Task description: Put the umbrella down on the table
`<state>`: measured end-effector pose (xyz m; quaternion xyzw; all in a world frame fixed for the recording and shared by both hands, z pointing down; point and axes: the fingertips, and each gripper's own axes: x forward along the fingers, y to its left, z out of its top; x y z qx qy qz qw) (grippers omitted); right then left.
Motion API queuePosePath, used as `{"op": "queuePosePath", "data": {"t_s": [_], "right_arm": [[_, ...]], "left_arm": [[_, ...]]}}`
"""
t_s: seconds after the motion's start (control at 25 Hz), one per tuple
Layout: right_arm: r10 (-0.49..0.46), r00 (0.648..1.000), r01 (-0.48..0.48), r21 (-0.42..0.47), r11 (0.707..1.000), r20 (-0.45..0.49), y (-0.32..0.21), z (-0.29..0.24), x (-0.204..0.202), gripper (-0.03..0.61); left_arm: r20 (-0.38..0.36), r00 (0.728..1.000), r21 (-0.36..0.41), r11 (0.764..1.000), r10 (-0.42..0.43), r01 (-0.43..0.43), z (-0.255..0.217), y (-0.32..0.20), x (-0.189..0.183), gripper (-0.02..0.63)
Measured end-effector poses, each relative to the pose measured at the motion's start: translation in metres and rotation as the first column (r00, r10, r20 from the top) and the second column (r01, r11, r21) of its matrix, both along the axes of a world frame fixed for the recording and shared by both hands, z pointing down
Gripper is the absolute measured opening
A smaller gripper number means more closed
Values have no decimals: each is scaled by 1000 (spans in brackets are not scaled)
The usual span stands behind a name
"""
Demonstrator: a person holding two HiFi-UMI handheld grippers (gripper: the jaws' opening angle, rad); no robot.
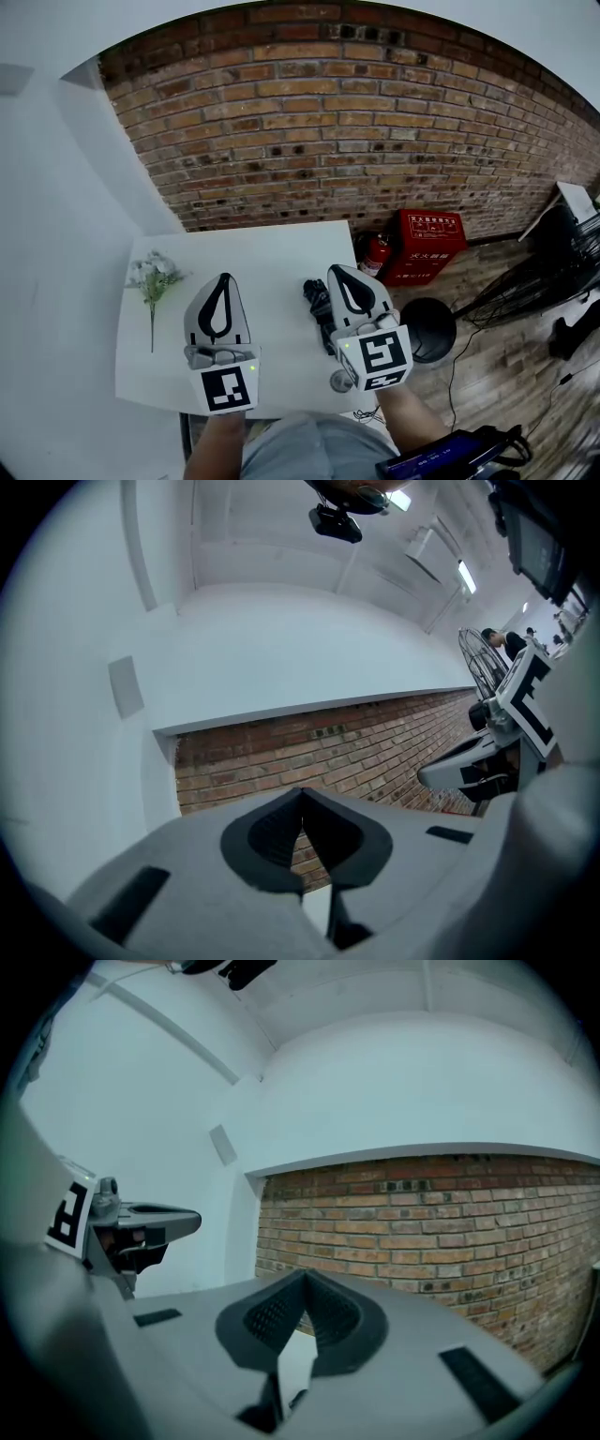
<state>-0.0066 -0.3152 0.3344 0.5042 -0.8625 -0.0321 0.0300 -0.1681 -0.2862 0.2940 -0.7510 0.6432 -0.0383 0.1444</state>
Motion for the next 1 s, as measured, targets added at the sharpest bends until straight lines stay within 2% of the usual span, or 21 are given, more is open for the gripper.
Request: {"op": "queuePosePath", "data": {"t_s": [1.0], "right_arm": [[-1, 1000, 1, -10, 1000, 3, -4, 3, 0, 5]], "left_arm": [[14, 1000, -22, 1000, 8, -7, 11, -4, 2, 8]]}}
